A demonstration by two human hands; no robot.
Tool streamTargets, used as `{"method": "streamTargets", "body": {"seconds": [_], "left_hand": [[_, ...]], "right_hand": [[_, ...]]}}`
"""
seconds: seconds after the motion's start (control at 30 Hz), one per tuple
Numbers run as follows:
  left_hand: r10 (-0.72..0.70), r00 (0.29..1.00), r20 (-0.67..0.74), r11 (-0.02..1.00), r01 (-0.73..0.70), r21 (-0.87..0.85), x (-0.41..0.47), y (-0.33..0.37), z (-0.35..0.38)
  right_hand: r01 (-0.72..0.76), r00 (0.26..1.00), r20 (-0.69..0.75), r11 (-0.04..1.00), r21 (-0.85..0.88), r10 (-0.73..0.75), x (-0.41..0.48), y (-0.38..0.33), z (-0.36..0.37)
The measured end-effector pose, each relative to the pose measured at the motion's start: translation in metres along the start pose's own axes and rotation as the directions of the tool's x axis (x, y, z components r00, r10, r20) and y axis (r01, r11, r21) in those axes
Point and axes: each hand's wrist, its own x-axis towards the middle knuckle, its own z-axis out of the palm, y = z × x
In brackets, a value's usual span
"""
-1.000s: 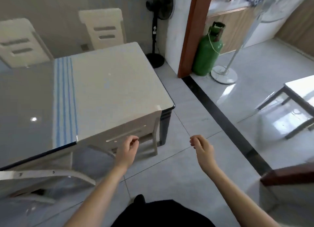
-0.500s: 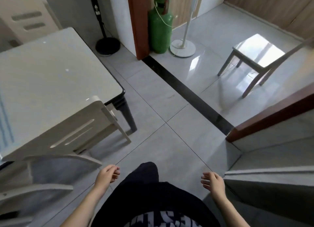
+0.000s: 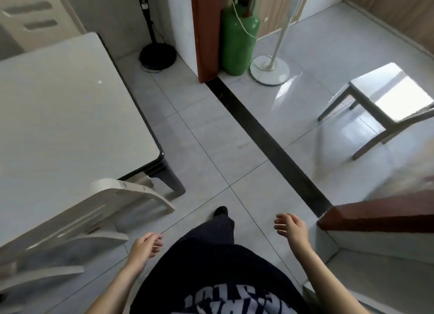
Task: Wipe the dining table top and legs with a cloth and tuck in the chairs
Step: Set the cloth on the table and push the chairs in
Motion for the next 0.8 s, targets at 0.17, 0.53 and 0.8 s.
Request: {"method": "streamTargets", "body": {"seconds": [0.17, 0.53, 0.8], "left_hand": [[0.050, 0.999, 0.020, 0.999, -0.050, -0.017, 0.029, 0.089, 0.030], [0.095, 0.996, 0.000, 0.990, -0.094, -0.104, 0.073, 0.274, 0.142], [-0.065, 0.984, -0.164, 0.953, 0.013, -0.302, 0.086, 0.351, 0.205]], "right_hand": [[0.022, 0.999, -0.036, 1.000, 0.002, -0.022, 0.055, -0.067, -0.009], [-0.063, 0.998, -0.039, 0.990, -0.128, 0.058, 0.206, -0.172, -0.052], [0.012, 0.985, 0.164, 0.932, -0.362, 0.051, 0.355, -0.316, -0.031]]}}
